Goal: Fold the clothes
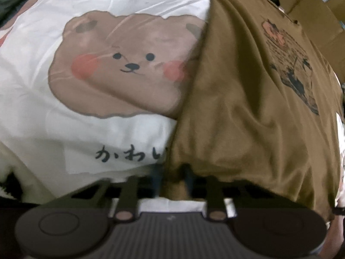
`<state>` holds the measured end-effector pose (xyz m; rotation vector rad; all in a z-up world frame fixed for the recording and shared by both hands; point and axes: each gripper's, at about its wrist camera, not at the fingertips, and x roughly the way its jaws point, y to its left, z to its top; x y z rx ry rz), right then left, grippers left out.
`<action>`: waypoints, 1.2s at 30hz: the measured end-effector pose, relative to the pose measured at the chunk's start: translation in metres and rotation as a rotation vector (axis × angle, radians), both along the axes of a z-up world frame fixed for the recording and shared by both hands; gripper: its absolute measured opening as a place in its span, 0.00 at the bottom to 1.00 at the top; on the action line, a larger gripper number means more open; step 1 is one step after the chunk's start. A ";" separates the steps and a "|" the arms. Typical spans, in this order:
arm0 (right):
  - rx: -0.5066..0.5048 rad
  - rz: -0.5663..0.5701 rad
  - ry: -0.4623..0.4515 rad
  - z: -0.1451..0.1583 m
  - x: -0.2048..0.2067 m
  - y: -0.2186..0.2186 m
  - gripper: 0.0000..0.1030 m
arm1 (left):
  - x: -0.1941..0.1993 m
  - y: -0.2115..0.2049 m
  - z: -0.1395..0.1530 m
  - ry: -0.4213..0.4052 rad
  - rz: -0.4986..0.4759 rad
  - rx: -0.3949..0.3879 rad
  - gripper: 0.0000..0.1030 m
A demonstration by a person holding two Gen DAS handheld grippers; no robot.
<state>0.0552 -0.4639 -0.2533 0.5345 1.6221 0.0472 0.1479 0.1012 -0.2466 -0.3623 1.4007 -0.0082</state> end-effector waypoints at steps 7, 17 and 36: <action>-0.012 0.020 0.000 0.006 0.003 -0.006 0.12 | -0.007 0.016 0.040 -0.030 -0.041 0.035 0.04; 0.009 0.108 0.031 0.003 0.000 0.009 0.04 | -0.017 0.035 0.087 -0.040 -0.051 0.110 0.04; 0.091 -0.005 0.014 -0.013 0.002 0.016 0.44 | -0.006 0.018 0.021 0.078 -0.051 0.104 0.39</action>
